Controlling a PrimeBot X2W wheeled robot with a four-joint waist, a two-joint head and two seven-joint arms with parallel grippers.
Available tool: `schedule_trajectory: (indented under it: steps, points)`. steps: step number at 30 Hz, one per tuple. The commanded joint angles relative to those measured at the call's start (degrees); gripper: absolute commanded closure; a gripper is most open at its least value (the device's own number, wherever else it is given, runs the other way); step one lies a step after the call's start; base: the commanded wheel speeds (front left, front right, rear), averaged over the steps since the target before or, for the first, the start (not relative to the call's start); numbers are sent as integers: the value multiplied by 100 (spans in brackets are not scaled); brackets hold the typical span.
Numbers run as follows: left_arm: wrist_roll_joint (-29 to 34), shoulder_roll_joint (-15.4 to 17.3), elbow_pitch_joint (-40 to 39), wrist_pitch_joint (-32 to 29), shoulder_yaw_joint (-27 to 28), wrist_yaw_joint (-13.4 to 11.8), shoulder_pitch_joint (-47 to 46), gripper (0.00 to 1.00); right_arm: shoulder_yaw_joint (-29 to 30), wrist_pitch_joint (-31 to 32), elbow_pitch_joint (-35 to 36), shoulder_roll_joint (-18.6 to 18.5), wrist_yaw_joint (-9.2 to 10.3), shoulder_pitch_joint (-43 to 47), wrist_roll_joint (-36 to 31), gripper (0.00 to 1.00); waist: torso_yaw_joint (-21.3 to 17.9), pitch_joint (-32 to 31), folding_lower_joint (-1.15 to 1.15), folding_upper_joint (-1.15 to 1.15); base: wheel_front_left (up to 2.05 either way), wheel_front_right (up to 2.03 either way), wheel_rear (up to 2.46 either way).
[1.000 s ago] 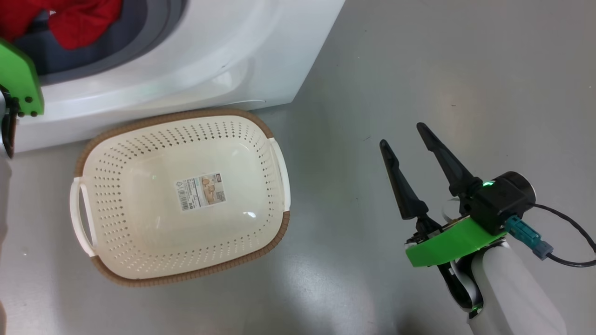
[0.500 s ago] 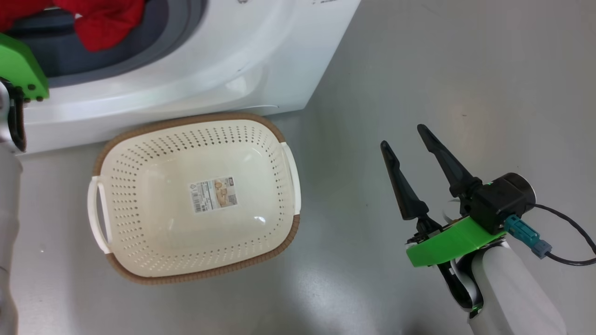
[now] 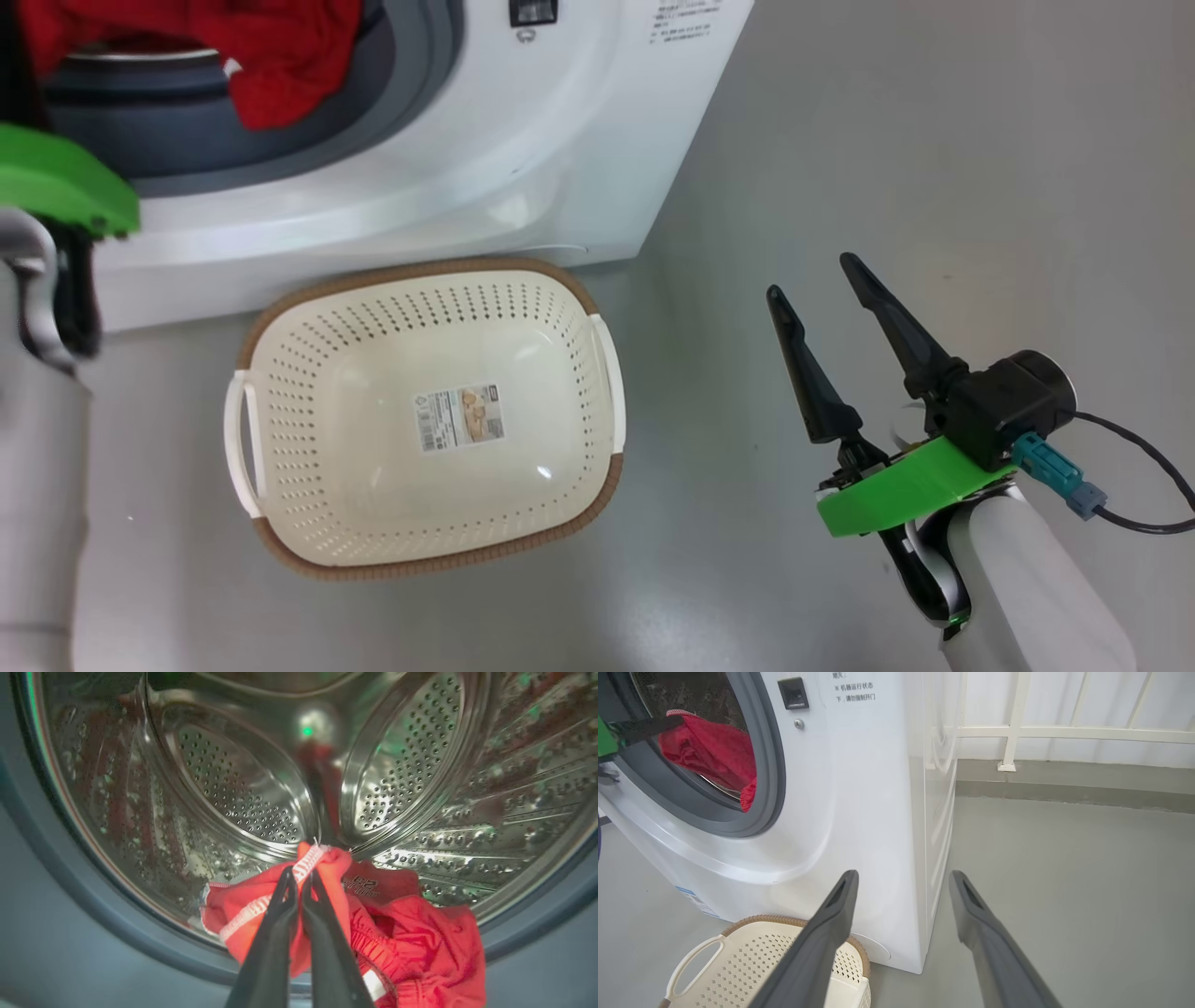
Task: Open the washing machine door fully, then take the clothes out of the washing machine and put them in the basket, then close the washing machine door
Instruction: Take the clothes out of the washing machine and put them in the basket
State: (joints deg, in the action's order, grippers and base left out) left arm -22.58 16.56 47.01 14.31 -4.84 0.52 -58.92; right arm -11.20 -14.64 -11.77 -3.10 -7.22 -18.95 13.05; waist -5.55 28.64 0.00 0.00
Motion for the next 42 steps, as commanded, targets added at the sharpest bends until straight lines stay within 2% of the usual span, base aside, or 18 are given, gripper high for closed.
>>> schedule_trajectory:
  steps: [1,6,15,30,42]
  points:
    - [93,245,-339,67,175,-12,228,100,-81,-36,101,10,-26,139,-32,0,46,-125,0,0,0,0,0]
    - [275,102,-1276,68,430,-58,956,100,-82,-36,63,-7,-26,214,-37,0,94,-361,0,0,0,0,0]
    - [447,-157,-2221,68,680,-73,1950,100,-129,-36,-26,-12,-26,399,-32,0,136,-868,0,0,0,0,0]
    - [469,-436,-3367,34,664,-204,3143,100,-144,-36,-181,-16,-26,604,0,0,270,-1462,0,0,0,0,0]
    - [438,-555,-4667,-437,519,-417,3952,100,-169,-36,-211,-14,-26,694,36,0,286,-1752,0,0,0,0,0]
